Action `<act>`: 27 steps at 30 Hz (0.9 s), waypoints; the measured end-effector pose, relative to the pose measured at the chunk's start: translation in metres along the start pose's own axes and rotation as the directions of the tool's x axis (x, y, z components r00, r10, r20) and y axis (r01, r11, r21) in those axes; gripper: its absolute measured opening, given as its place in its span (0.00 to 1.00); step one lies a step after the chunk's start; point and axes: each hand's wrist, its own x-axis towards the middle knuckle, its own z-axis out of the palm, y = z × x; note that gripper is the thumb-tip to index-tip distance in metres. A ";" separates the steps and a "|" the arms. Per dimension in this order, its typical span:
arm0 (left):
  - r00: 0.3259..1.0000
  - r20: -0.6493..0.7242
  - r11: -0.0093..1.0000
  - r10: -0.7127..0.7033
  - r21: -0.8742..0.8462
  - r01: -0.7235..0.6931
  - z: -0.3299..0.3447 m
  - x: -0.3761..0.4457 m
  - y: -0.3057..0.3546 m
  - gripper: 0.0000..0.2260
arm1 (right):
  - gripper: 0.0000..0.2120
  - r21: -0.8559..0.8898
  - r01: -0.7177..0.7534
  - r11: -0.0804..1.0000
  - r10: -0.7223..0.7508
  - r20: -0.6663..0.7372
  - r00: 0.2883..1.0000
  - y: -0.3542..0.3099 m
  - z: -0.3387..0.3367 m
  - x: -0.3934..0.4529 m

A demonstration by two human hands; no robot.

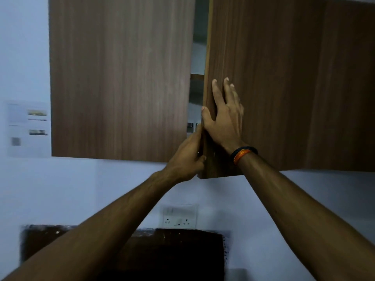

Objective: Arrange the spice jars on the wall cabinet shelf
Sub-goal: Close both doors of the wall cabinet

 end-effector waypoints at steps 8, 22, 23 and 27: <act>0.997 0.044 0.971 -0.060 0.234 0.049 -0.001 0.013 -0.034 0.42 | 0.36 -0.073 0.023 0.997 -0.018 0.063 0.998 0.022 0.049 0.006; 0.999 -0.039 0.617 -0.031 0.785 0.049 0.018 0.038 -0.080 0.47 | 0.35 -0.211 0.148 0.966 -0.101 0.218 0.971 0.058 0.086 0.001; 0.999 -0.031 0.589 -0.037 0.807 0.047 0.019 0.040 -0.084 0.47 | 0.35 -0.223 0.150 0.963 -0.096 0.235 0.967 0.060 0.088 -0.002; 0.999 -0.013 0.512 -0.044 0.858 0.033 0.017 0.046 -0.095 0.47 | 0.37 -0.269 0.165 0.949 -0.079 0.303 0.950 0.066 0.095 -0.011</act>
